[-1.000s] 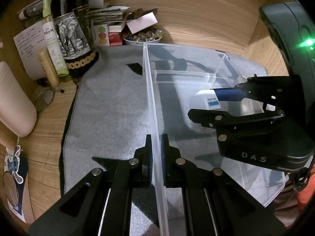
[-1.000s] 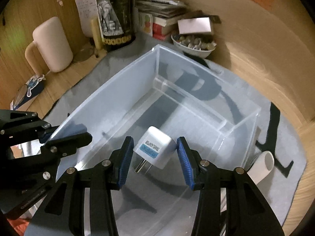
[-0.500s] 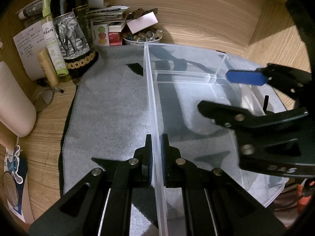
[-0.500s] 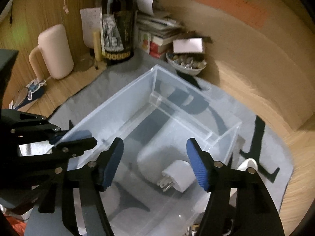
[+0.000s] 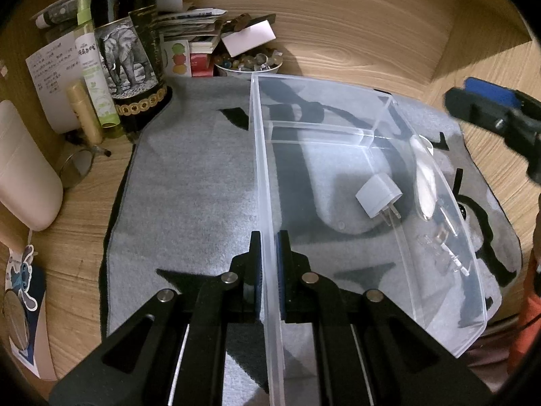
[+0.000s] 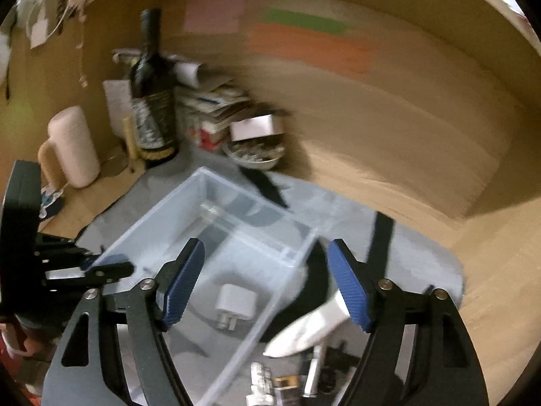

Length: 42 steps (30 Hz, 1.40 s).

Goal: Organize rigid objects
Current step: 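Carry the white adapter into the box and open the right gripper, then grasp the white facial device by its body with the right gripper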

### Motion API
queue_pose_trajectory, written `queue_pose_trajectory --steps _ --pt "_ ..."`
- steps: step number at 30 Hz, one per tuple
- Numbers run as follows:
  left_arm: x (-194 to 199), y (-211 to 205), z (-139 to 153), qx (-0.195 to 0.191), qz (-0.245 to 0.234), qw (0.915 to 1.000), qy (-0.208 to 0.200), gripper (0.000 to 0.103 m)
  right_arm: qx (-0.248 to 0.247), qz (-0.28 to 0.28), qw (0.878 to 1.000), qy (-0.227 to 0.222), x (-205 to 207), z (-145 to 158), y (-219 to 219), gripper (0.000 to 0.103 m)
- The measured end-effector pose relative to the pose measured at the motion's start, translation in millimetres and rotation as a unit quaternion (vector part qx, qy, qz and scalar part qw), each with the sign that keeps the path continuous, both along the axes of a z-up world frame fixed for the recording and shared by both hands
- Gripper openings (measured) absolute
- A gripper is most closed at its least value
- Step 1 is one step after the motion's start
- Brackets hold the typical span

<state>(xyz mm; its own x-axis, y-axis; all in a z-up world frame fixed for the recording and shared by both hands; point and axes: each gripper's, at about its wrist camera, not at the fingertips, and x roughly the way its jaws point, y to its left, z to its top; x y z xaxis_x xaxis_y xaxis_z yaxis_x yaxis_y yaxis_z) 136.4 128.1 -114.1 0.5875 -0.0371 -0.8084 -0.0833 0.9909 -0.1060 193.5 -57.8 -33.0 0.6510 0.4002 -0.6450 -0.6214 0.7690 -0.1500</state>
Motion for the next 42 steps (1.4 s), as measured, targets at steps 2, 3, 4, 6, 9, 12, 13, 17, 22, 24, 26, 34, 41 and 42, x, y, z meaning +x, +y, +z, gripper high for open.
queue_pose_trajectory --steps 2,3,4,6,9,12,13,17,22,24,26,34,41,42 --pt "0.2 -0.7 0.2 0.002 0.001 1.0 0.001 0.007 0.008 -0.015 1.0 -0.001 5.0 1.5 -12.1 0.078" --pt "0.7 -1.4 0.1 0.003 0.001 1.0 0.001 0.007 0.011 -0.024 1.0 -0.001 7.7 1.4 -18.9 0.08" --pt "0.7 -1.8 0.1 0.004 0.002 1.0 0.001 0.007 0.014 -0.034 0.999 0.002 12.0 0.3 -26.5 0.08" --pt "0.6 -2.0 0.1 0.004 0.002 1.0 0.001 0.007 0.019 -0.05 0.999 0.01 20.5 -3.3 -37.7 0.08" --pt "0.5 -2.7 0.3 0.006 0.003 1.0 0.001 0.007 0.019 -0.075 0.997 0.022 33.8 -14.4 -52.8 0.08" --pt "0.6 -2.9 0.4 0.007 0.003 1.0 0.002 0.007 0.015 -0.092 0.995 0.046 47.1 -30.3 -62.5 0.08" --pt "0.6 -3.0 0.4 0.007 0.003 1.0 0.002 0.007 0.013 -0.096 0.994 0.052 50.0 -34.7 -64.7 0.08" --pt "0.4 -3.0 0.4 0.009 0.004 0.9999 0.003 0.007 0.013 -0.108 0.989 0.1 67.2 -60.6 -69.8 0.08" --pt "0.6 -2.6 0.5 0.008 0.004 1.0 0.003 0.007 -0.009 -0.118 0.984 0.134 77.8 -92.8 -64.6 0.08" --pt "0.6 -2.2 0.4 0.009 0.004 0.9999 0.003 0.007 -0.01 -0.119 0.983 0.141 81.6 -99.9 -62.5 0.08" --pt "0.7 -2.0 0.3 0.009 0.004 0.9999 0.004 0.007 -0.009 -0.123 0.981 0.15 86.0 -105.5 -60.1 0.08" --pt "0.7 -2.3 0.4 0.009 0.005 0.9999 0.004 0.007 0.0 -0.13 0.977 0.169 99.9 -122.4 -51.5 0.072" --pt "1.4 -2.3 0.1 0.009 0.004 0.9999 0.004 0.007 0.017 -0.13 0.98 0.151 100.0 -113.7 -51.6 0.04" --pt "1.4 -2.3 0.1 0.009 0.004 0.9999 0.004 0.007 0.015 -0.128 0.981 0.144 97.4 -112.1 -51.5 0.039"
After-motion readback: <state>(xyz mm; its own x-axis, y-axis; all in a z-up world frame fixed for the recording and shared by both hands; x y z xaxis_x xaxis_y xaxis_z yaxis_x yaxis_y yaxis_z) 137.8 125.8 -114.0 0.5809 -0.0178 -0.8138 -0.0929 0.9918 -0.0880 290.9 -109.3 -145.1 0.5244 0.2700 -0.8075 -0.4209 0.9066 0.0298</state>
